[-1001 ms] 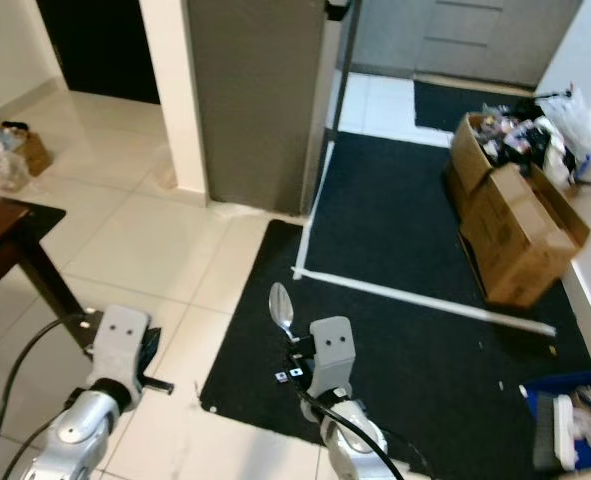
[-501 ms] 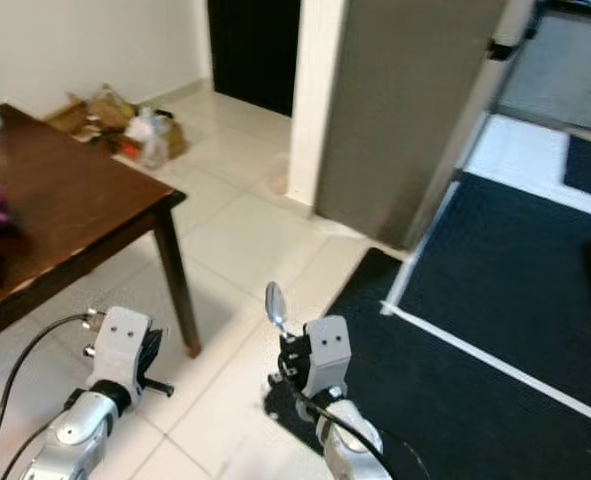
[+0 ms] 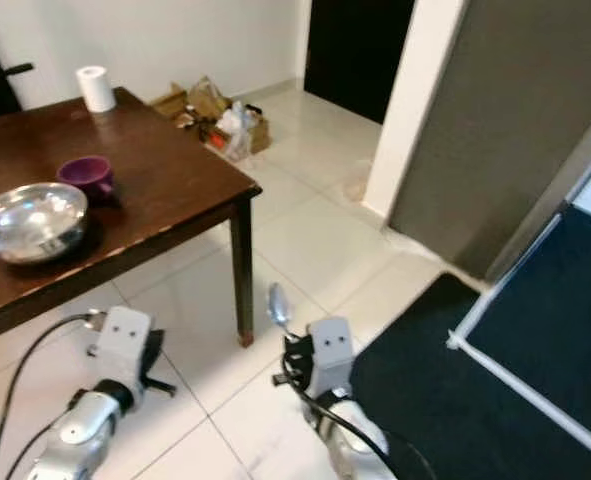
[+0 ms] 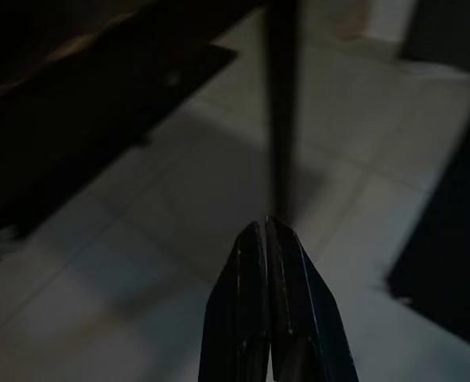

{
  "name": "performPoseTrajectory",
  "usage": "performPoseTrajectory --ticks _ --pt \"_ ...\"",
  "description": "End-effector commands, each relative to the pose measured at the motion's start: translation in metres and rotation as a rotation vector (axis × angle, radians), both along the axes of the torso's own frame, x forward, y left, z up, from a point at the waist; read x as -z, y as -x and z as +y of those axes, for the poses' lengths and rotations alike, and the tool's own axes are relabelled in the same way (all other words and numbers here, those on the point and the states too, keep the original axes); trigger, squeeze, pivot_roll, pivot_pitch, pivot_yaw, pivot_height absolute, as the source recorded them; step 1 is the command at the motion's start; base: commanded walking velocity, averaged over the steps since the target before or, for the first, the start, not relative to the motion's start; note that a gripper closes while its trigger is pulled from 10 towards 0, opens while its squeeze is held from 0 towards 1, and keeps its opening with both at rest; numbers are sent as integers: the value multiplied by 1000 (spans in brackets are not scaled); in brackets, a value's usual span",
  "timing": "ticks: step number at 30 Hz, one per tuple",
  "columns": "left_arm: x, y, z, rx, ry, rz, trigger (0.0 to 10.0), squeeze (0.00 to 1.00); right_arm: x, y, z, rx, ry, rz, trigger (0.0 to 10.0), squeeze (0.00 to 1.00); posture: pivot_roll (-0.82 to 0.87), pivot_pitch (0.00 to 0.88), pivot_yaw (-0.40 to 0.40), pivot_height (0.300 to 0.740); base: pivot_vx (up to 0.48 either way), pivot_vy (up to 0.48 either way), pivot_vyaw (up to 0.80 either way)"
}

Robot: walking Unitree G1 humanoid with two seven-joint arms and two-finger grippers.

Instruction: Setting the table

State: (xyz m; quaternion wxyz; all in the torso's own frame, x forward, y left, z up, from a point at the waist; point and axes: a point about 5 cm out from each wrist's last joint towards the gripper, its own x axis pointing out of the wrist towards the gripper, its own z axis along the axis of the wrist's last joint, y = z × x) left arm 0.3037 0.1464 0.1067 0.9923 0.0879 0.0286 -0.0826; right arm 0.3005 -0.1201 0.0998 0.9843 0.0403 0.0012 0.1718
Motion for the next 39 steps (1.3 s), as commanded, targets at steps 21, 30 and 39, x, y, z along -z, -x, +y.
performPoseTrajectory --ticks 21,30,39 --pt "-49 -9 -3 49 -35 -165 10000 0 -68 -13 -20 120 -73 -214 10000 0 69 142 40 740 0 0 800" --pt "-97 -30 9 -21 37 -262 10000 0 -102 -25 -27 193 -135 -287 10000 0 77 137 39 740 0 0 800" --pt "-93 -32 6 -40 12 -230 10000 0 -97 -22 -36 297 -163 -238 10000 0 74 140 44 740 132 0 438"
